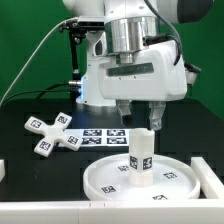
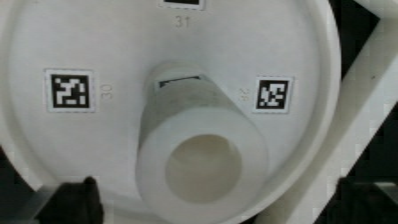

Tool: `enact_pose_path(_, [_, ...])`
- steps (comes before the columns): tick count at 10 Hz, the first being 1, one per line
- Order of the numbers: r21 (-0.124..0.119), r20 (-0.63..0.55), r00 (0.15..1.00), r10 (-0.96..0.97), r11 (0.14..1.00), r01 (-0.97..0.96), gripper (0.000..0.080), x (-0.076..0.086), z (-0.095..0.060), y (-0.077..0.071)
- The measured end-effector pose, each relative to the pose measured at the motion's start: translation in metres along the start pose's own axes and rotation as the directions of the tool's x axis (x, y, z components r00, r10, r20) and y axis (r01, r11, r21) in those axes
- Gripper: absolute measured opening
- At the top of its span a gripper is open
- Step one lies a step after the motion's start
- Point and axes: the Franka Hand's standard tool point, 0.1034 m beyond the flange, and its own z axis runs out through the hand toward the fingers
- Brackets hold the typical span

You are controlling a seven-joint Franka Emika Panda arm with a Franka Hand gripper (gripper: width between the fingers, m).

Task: Assemble round table

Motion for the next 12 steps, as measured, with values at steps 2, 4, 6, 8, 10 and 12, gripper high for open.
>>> enact_pose_path(2, [0.000, 0.000, 1.000, -0.018, 1.000, 0.018, 0.0649, 0.001, 0.000, 0.001])
enact_pose_path(4, [-0.001, 0.013, 0.989, -0.144, 0.990, 0.144, 0.0649, 0.013, -0.020, 0.027])
enact_pose_path(6, [-0.006, 0.030, 0.986, -0.164, 0.986, 0.164, 0.0649, 0.012, -0.026, 0.035])
enact_pose_path(8, [-0.008, 0.030, 0.986, -0.162, 0.987, 0.163, 0.0649, 0.012, -0.025, 0.036])
enact_pose_path(10, [-0.009, 0.030, 0.978, -0.206, 0.978, 0.206, 0.0649, 0.013, -0.024, 0.038])
enact_pose_path(12, [-0.025, 0.044, 0.923, -0.382, 0.923, 0.384, 0.0649, 0.023, -0.019, 0.061])
